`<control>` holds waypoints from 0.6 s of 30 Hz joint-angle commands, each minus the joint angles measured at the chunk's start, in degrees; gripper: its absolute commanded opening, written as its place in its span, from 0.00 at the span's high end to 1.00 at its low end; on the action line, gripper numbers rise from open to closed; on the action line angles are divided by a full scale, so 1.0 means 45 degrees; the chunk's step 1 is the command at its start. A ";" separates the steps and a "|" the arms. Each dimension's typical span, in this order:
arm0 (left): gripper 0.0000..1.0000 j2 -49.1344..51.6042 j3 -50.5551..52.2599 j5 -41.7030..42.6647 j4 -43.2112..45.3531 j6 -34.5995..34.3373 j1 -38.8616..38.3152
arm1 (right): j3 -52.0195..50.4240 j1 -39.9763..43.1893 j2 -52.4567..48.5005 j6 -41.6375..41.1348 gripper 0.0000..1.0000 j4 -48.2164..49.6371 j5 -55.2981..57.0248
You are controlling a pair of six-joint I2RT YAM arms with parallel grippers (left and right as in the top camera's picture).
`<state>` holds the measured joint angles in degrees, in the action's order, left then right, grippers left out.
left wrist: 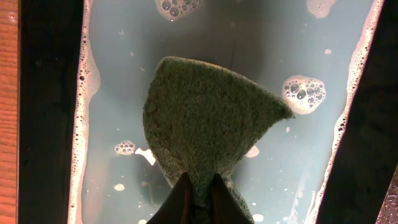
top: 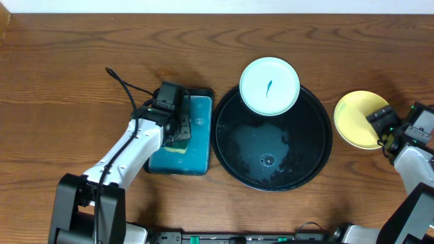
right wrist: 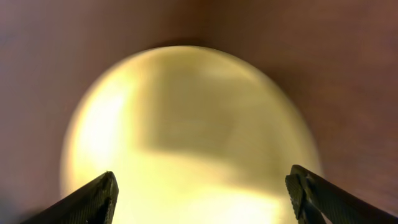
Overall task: Clean dirty plates on tray and stack at the side
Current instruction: 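Reach the right gripper left to the white plate's rim on the tray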
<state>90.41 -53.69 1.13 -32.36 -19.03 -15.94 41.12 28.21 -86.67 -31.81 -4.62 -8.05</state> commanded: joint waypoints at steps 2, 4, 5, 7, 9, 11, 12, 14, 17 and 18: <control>0.93 0.0034 0.0073 -0.0068 0.0010 0.0219 0.0039 | 0.0015 -0.0175 -0.0049 0.1695 0.14 0.1316 -0.4988; 0.93 0.0034 0.0073 -0.0068 0.0010 0.0219 0.0039 | 0.0015 -0.0559 -0.0049 0.2113 0.18 0.1807 -0.5761; 0.93 0.0034 0.0073 -0.0068 0.0010 0.0219 0.0039 | 0.0015 -0.0797 -0.0053 0.2346 0.19 0.1933 -0.5935; 0.93 0.0034 0.0073 -0.0068 0.0010 0.0219 0.0039 | 0.0015 -0.1491 -0.0053 0.3070 0.23 0.1991 -0.5984; 0.93 0.0034 0.0073 -0.0068 0.0010 0.0219 0.0039 | 0.0015 -0.2302 -0.0073 0.3963 0.27 0.1987 -0.5916; 0.93 0.0034 0.0073 -0.0068 0.0005 0.0219 0.0039 | 0.0015 -0.3162 -0.0078 0.4420 0.27 0.1948 -0.5634; 0.93 0.0034 0.0073 -0.0068 0.0005 0.0219 0.0039 | 0.0044 -0.3638 -0.0078 0.4546 0.27 0.1938 -0.5605; 0.93 0.0034 0.0073 -0.0068 0.0005 0.0219 0.0039 | 0.0287 -0.4323 -0.0078 0.4833 0.26 0.1647 -0.5527; 0.92 0.0034 0.0073 -0.0068 0.0005 0.0219 0.0039 | 0.1316 -0.5149 -0.0078 0.5061 0.25 0.0282 -0.4736; 0.93 0.0034 0.0073 -0.0068 0.0005 0.0219 0.0039 | 0.1753 -0.5343 -0.0083 0.5207 0.24 -0.0272 -0.4473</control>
<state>90.41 -53.69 1.13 -32.38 -19.00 -15.94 43.51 6.39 -86.83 -12.36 -3.42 -31.07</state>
